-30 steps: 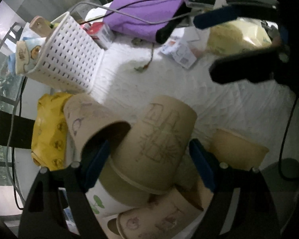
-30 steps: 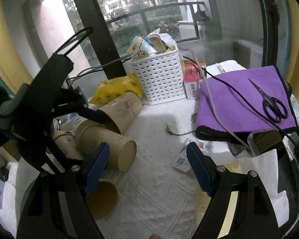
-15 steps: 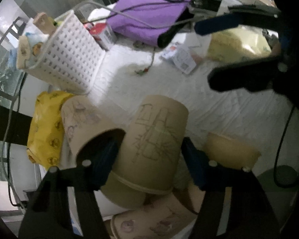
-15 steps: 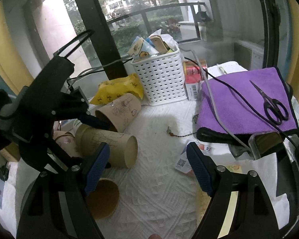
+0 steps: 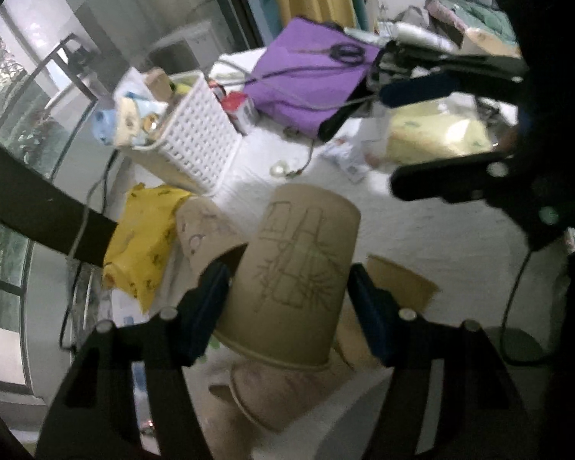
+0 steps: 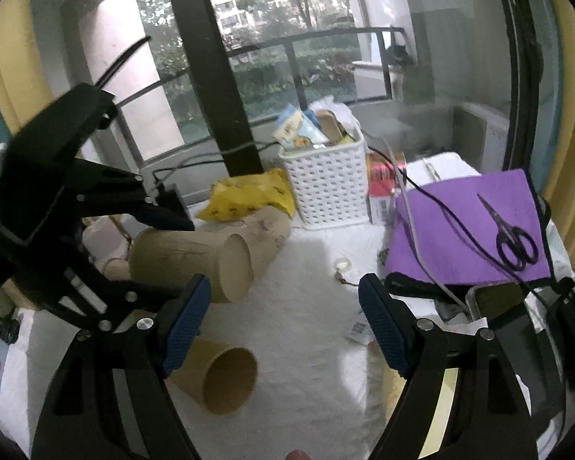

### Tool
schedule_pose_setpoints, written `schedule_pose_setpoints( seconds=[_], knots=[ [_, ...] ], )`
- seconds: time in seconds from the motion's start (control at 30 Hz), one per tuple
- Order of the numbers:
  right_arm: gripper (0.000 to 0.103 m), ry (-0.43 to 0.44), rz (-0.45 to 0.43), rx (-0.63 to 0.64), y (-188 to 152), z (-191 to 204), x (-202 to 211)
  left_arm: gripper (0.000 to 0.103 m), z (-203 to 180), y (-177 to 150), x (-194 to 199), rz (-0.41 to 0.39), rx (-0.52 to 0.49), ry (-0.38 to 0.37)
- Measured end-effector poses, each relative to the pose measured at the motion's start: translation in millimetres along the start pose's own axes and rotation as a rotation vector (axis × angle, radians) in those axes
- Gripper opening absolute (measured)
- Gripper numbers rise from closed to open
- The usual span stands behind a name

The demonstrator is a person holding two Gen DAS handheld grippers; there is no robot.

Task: Flip cup upright
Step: 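Close the left gripper on a brown paper cup lying sideways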

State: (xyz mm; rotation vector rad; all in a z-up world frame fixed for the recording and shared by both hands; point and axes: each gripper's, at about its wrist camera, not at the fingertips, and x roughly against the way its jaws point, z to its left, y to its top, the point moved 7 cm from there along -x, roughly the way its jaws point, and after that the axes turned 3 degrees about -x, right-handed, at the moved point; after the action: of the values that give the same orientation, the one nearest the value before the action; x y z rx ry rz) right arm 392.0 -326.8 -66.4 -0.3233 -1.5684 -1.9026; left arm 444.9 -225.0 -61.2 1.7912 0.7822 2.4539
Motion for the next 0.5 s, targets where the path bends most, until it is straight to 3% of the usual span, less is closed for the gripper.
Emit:
schedule_pose_setpoints(
  seconds=[0.23,0.5],
  knots=[
    [0.082,0.039,-0.020,0.053,-9.3,33.6,30.2,0.065,-34.5,-31.1,62.4,-0.032,0.054,0.073],
    [0.082,0.059,-0.029,0.098,-42.7,75.8,68.1,0.065,-98.1,-88.7,98.2,-0.039,0.115,0.096]
  ],
)
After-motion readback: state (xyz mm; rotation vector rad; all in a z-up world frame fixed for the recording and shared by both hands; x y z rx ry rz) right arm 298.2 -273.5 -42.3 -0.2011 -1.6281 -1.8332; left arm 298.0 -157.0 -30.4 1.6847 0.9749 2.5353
